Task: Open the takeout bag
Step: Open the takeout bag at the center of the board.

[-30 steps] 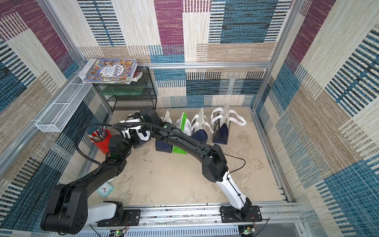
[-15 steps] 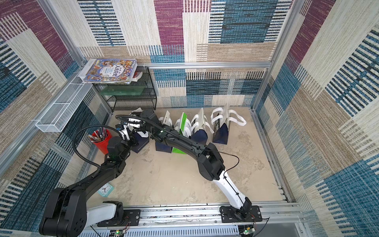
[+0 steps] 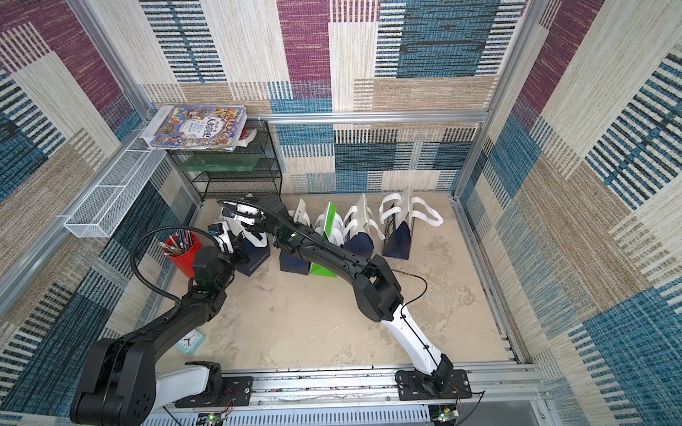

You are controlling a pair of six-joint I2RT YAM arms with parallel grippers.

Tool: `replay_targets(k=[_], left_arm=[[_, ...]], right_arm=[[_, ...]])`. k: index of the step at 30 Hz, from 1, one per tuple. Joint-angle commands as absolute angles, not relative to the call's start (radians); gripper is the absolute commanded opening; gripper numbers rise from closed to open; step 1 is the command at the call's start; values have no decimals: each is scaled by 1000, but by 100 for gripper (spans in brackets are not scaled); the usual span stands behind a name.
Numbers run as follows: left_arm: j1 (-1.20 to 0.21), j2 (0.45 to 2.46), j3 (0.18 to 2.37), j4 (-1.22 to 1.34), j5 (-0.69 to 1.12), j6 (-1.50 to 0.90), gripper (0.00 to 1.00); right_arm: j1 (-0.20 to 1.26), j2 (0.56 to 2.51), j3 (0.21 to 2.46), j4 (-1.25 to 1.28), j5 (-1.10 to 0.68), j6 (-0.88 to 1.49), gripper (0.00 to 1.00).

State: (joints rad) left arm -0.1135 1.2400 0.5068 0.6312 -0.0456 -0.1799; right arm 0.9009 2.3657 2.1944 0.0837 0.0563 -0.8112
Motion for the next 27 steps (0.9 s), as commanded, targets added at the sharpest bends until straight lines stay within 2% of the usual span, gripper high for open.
replay_targets(k=[1, 5, 8, 13, 17, 20, 22, 27], left_arm=[[-114, 1237, 504, 598, -25, -165, 0], [-114, 1239, 505, 593, -25, -155, 0], [-114, 1232, 503, 593, -25, -151, 0], [-115, 1229, 503, 595, -23, -142, 0], [-115, 1229, 498, 601, -16, -144, 0], [-115, 1227, 495, 603, -14, -144, 0], [-115, 1226, 492, 601, -12, -145, 0], [-115, 1233, 507, 587, -28, -148, 0]], right_arm=[[905, 2386, 2207, 164, 48, -789, 49], [905, 2425, 2244, 191, 35, -821, 48], [898, 2443, 2255, 209, 49, -821, 43], [887, 2448, 2255, 242, 52, -822, 29], [883, 2468, 2267, 263, 66, -846, 23], [879, 2474, 2267, 267, 65, -850, 12], [875, 2475, 2269, 267, 71, -856, 0], [880, 2463, 2301, 209, 128, -902, 0]])
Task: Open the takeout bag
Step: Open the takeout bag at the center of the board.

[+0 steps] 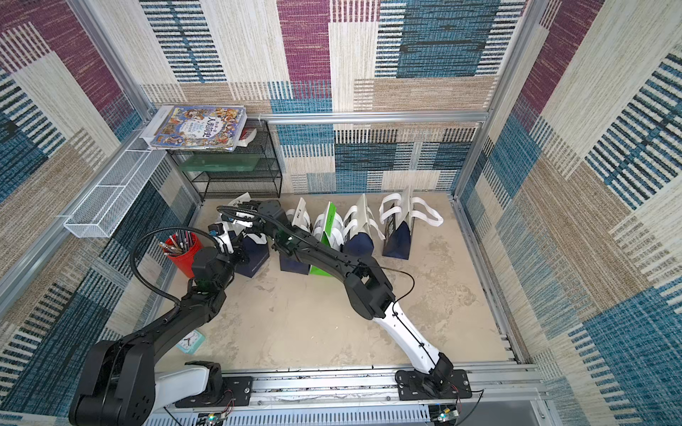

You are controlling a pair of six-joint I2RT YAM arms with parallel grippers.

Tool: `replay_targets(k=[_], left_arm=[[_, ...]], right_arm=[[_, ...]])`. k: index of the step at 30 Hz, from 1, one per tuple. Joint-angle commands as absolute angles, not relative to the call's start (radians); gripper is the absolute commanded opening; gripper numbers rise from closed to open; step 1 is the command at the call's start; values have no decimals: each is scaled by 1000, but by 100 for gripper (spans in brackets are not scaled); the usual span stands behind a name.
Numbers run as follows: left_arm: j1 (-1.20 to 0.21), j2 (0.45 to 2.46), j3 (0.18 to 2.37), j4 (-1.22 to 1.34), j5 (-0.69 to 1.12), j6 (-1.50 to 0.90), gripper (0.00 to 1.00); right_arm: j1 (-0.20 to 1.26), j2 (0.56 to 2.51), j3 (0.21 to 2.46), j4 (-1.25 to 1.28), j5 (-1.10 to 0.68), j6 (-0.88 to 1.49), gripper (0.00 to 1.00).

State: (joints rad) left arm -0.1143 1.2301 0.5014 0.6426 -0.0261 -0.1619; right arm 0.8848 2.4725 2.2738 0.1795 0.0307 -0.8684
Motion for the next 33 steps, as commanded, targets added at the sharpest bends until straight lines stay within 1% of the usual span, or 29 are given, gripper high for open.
replay_targets(k=[1, 6, 12, 24, 33], left_arm=[[-115, 1238, 515, 573, -39, -148, 0], [-114, 1297, 561, 509, -73, -161, 0], [-114, 1313, 560, 516, -85, -185, 0], [-114, 1315, 558, 506, -100, -181, 0], [-114, 1327, 557, 506, -105, -175, 0]], right_arm=[[883, 2456, 2303, 192, 145, -938, 0], [912, 2426, 2296, 94, 222, -1147, 0], [937, 2397, 2272, 6, 273, -1278, 0], [957, 2356, 2244, -29, 324, -1453, 0], [962, 2323, 2231, -64, 310, -1495, 0]])
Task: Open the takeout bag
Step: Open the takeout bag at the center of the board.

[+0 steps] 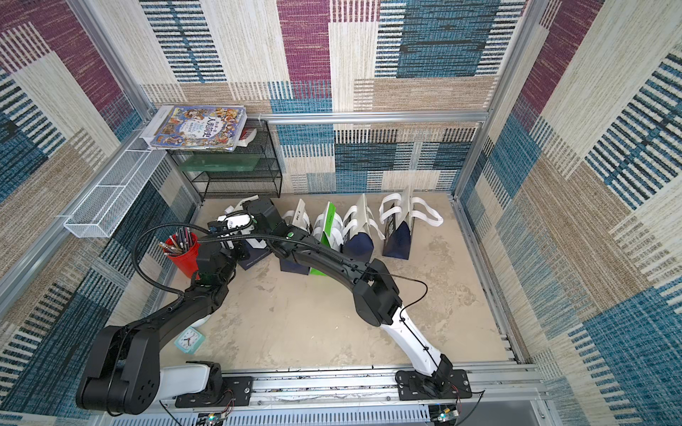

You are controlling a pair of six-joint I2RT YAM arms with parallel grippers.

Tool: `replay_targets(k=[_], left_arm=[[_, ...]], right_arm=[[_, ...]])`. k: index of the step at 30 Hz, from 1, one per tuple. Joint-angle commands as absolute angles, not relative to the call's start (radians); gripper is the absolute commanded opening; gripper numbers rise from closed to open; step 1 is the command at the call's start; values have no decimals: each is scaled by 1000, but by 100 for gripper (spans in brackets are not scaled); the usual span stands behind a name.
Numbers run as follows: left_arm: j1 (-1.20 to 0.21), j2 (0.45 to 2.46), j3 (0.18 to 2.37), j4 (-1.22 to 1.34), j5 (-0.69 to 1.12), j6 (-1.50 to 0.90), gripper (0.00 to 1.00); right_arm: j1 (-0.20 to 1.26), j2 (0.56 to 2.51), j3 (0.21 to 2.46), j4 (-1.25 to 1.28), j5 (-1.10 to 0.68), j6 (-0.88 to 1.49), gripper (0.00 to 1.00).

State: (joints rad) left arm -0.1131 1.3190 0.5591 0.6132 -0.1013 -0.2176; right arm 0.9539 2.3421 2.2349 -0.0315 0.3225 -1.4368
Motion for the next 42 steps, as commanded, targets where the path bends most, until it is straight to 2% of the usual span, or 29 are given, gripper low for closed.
replay_targets(k=[1, 10, 17, 24, 25, 26, 28, 29, 31, 42], left_arm=[[-114, 1328, 557, 506, -106, -173, 0], [-115, 1326, 560, 499, -110, -169, 0], [-114, 1312, 567, 480, -105, -164, 0], [-114, 1296, 569, 472, -103, -164, 0], [-114, 1298, 570, 474, -100, -166, 0], [-114, 1299, 572, 474, -94, -171, 0], [-114, 1301, 577, 478, -83, -185, 0], [-114, 1303, 579, 479, -76, -193, 0], [-113, 1306, 583, 485, -67, -216, 0], [-97, 1300, 622, 528, -1, -340, 0]], right_arm=[[963, 2319, 2231, -70, 307, -1496, 0], [965, 2286, 2245, -100, 280, -1433, 0], [931, 2263, 2373, -171, 93, -1165, 0], [909, 2240, 2385, -219, 40, -1094, 0], [910, 2240, 2385, -215, 48, -1081, 13], [908, 2241, 2381, -202, 63, -1063, 37], [911, 2244, 2381, -203, 71, -1031, 71], [914, 2243, 2381, -205, 73, -1015, 91], [920, 2241, 2381, -199, 94, -970, 100], [893, 2165, 2317, -112, 441, -644, 98]])
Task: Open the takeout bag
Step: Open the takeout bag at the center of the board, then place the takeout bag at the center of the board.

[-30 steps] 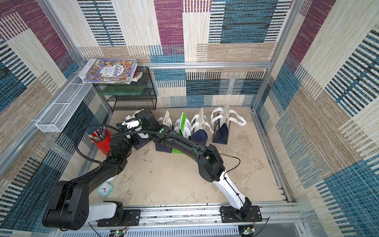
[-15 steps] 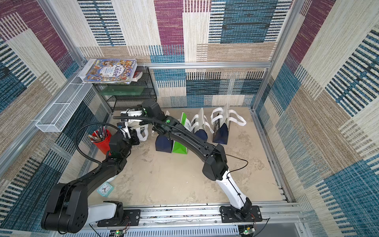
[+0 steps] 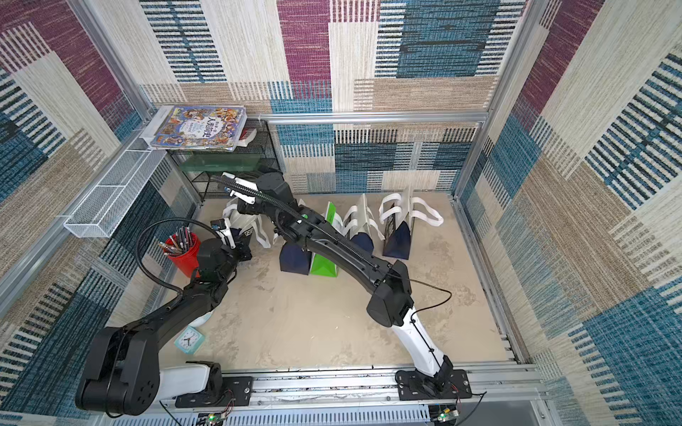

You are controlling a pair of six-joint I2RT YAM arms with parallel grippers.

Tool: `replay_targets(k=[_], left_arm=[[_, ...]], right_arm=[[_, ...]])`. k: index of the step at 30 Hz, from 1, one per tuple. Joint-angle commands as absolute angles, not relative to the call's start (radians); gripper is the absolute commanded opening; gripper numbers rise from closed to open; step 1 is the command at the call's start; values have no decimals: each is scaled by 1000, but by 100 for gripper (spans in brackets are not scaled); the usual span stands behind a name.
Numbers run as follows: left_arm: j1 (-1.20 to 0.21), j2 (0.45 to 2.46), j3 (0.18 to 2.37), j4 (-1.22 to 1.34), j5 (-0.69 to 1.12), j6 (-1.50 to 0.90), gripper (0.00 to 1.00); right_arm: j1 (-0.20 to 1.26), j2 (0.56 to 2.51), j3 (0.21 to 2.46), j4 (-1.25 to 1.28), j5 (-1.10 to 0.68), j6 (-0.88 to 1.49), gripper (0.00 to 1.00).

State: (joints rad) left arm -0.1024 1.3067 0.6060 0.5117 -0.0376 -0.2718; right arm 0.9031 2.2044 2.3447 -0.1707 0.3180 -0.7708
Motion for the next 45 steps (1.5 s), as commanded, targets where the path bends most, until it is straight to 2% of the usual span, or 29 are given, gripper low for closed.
replay_targets(k=[1, 6, 13, 21, 26, 28, 37, 39, 45], left_arm=[[-94, 1297, 629, 529, 4, -351, 0], [-84, 1286, 650, 548, 6, -388, 0], [-83, 1342, 692, 594, -41, -362, 0], [-81, 1448, 707, 721, -33, -340, 0], [-83, 1457, 679, 723, 33, -381, 0], [-83, 1432, 644, 721, 37, -390, 3], [-83, 1253, 561, 523, 8, -301, 30], [-84, 1221, 546, 502, 4, -294, 43], [-88, 1093, 504, 407, 12, -279, 46]], right_arm=[[887, 2136, 2275, -97, 452, -622, 97], [863, 1957, 1988, 89, 488, -561, 96], [857, 1688, 1570, 306, 411, -524, 97], [842, 1492, 1275, 373, 399, -448, 98], [828, 1411, 1167, 383, 387, -412, 98], [818, 1389, 1145, 381, 388, -397, 98], [758, 1328, 1085, 387, 307, -296, 100], [758, 1334, 1087, 383, 308, -282, 100], [739, 1343, 1126, 306, 293, -160, 97]])
